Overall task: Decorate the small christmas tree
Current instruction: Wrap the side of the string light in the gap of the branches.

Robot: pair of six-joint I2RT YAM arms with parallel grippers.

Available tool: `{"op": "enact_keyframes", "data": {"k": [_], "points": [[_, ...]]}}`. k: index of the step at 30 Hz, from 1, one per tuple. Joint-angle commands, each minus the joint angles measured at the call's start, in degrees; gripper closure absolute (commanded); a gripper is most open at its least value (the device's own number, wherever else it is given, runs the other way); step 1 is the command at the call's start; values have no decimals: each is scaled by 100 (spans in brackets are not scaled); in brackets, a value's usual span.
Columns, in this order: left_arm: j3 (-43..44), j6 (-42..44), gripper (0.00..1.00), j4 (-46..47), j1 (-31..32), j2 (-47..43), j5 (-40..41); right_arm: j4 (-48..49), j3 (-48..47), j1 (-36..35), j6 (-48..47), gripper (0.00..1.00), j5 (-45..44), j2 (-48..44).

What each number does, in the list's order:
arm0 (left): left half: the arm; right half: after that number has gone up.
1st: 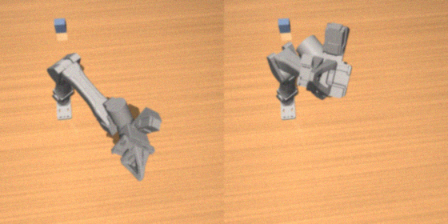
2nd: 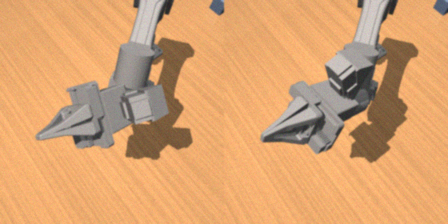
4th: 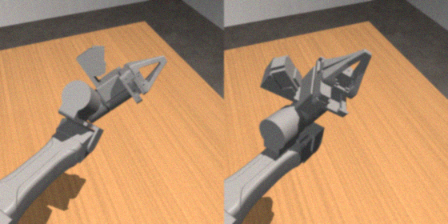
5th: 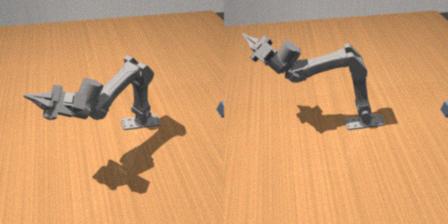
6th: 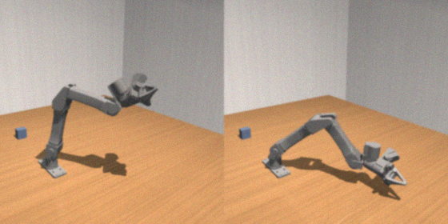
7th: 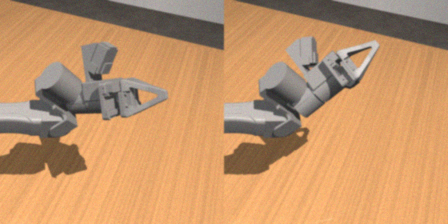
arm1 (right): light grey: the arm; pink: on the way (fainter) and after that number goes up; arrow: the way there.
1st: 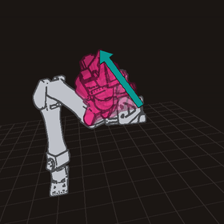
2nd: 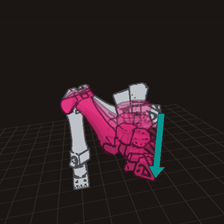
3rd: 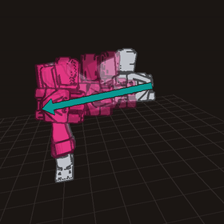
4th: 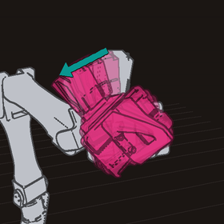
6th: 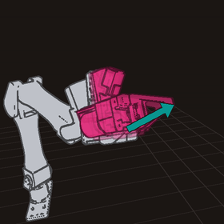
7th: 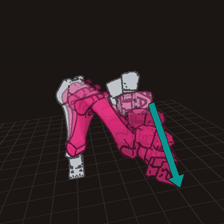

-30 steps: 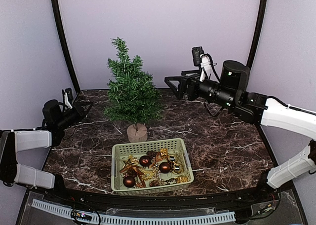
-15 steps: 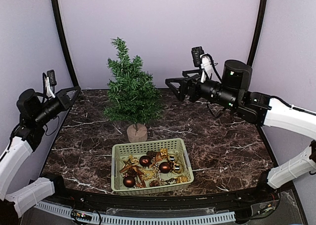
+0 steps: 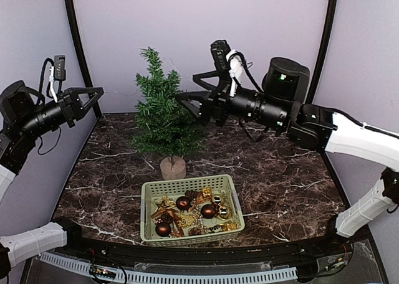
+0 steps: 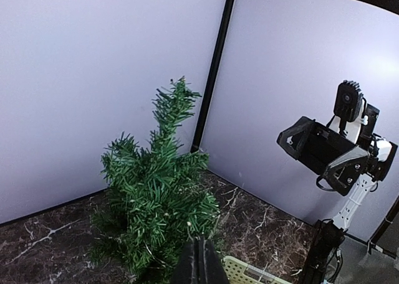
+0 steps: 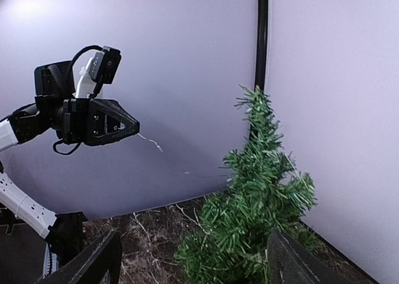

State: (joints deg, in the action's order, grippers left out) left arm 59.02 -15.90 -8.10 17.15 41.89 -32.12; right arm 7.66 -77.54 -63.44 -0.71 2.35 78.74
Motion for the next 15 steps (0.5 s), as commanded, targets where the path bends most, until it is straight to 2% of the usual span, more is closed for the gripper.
{"op": "enact_keyframes", "data": {"k": [1,7,15], "points": [[544,599,100,-512,26,329,-798,34,-774,-288,-524,21,184,640],[856,737,100,-769,34,519,-1235,-206,-1569,-416,-839,24,75,1390],[810,671,100,-835,34,547,-1595,-724,-2833,-424,-1194,26,71,2412]]}}
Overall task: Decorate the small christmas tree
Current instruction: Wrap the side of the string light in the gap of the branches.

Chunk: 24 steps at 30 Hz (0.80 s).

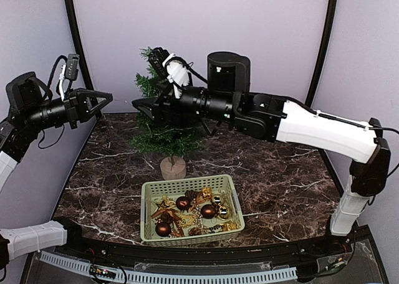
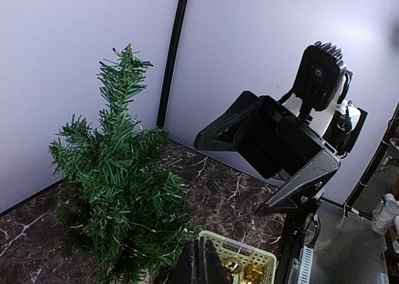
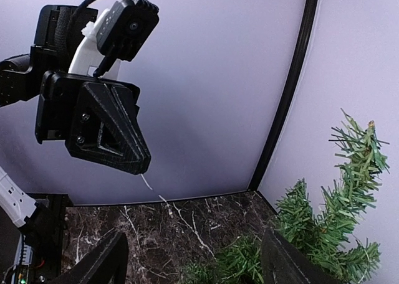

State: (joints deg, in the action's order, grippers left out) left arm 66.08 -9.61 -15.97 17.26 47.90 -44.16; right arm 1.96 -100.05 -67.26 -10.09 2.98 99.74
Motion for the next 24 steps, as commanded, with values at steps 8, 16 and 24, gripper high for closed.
{"op": "enact_keyframes", "data": {"k": [8,16,24], "points": [[-43,-188,100,249,23,-97,-570,-490,-1325,-41,-296,39,523,985],[-274,-665,100,941,23,-89,-1068,-652,-1735,-57,-279,72,710,1407],[-469,-889,52,1135,23,-268,-284,-36,-740,-110,405,100,1489,775]]}}
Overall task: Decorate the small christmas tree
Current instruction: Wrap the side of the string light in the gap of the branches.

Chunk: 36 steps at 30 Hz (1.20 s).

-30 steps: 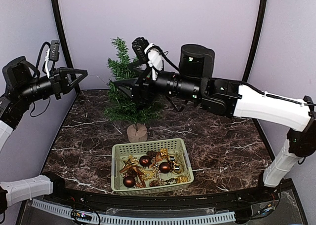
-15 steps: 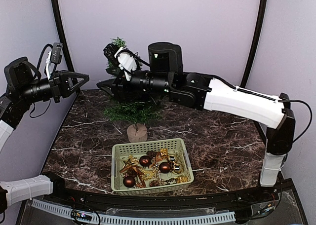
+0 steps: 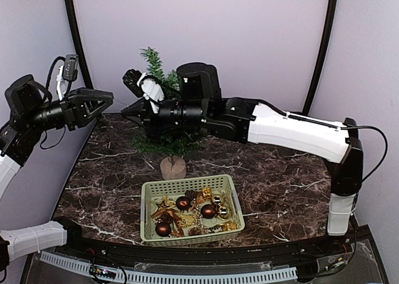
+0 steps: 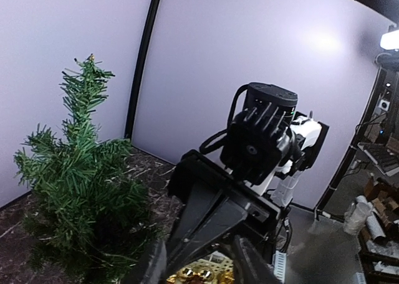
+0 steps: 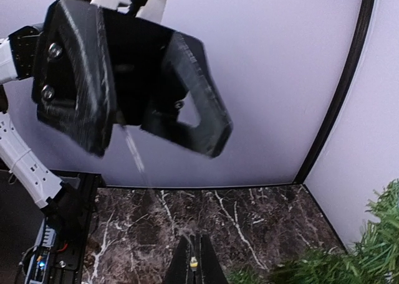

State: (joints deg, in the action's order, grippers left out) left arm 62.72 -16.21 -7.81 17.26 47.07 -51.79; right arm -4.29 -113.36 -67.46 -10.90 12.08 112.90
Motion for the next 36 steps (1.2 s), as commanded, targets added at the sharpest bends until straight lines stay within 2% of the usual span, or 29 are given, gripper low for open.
{"op": "enact_keyframes", "data": {"k": [1,6,12,18,23,27,32,36], "points": [[-132,-244,43,278,23,-197,632,745,868,-106,619,100,754,-695],[-161,-428,30,-54,19,-101,2044,1173,1928,-207,1087,100,1155,-1412],[-394,-778,19,57,15,150,2643,1448,2934,-277,1521,100,1016,-2026],[-639,-1094,15,363,15,400,2471,1968,3881,-271,2013,100,623,-2521],[-768,-1016,15,550,15,527,2234,2664,4647,-250,2541,100,-486,-3055],[-844,-1003,16,554,15,645,2243,3111,5062,-71,3000,100,-896,-3353],[-1014,-1030,17,553,15,709,2505,3345,5356,90,3407,100,-684,-3559],[-1063,-1069,16,610,15,787,2515,3138,5374,89,3368,100,52,-3617]]}}
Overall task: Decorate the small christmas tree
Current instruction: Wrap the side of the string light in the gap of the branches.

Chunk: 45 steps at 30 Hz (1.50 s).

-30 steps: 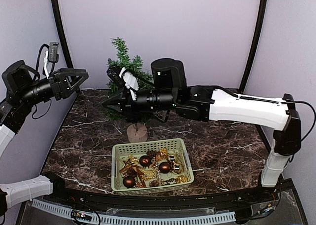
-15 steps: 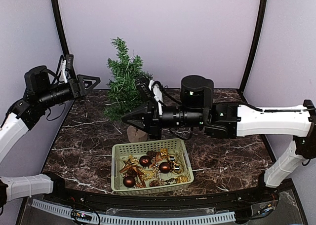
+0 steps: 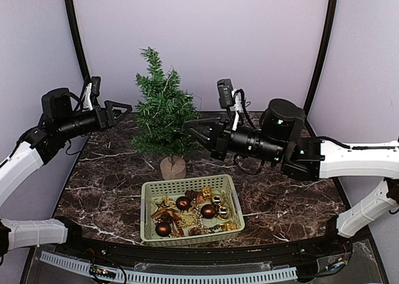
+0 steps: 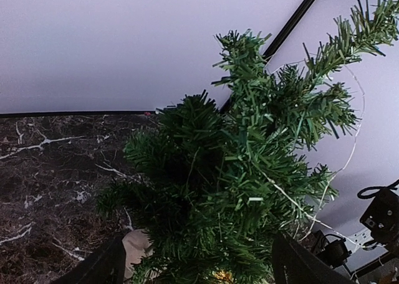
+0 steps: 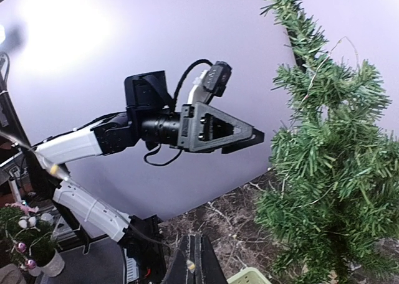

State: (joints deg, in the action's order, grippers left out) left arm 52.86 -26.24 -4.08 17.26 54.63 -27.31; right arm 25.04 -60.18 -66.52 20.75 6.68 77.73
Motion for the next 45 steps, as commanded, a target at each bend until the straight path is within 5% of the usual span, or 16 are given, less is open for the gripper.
{"op": "enact_keyframes", "data": {"k": [1,9,27,36,45], "points": [[-92,-83,16,252,15,65,59,114,40,-14,200,100,805,-91],[-214,-263,19,646,15,271,-205,-135,225,-63,359,100,1138,-253],[-294,-455,60,1111,15,559,-464,-370,459,524,815,100,-880,-780],[-375,-446,59,1132,15,568,-594,-409,-221,1052,661,100,-1336,-166],[-937,-375,29,835,15,127,-139,-236,-1060,1744,469,100,-711,1086]]}}
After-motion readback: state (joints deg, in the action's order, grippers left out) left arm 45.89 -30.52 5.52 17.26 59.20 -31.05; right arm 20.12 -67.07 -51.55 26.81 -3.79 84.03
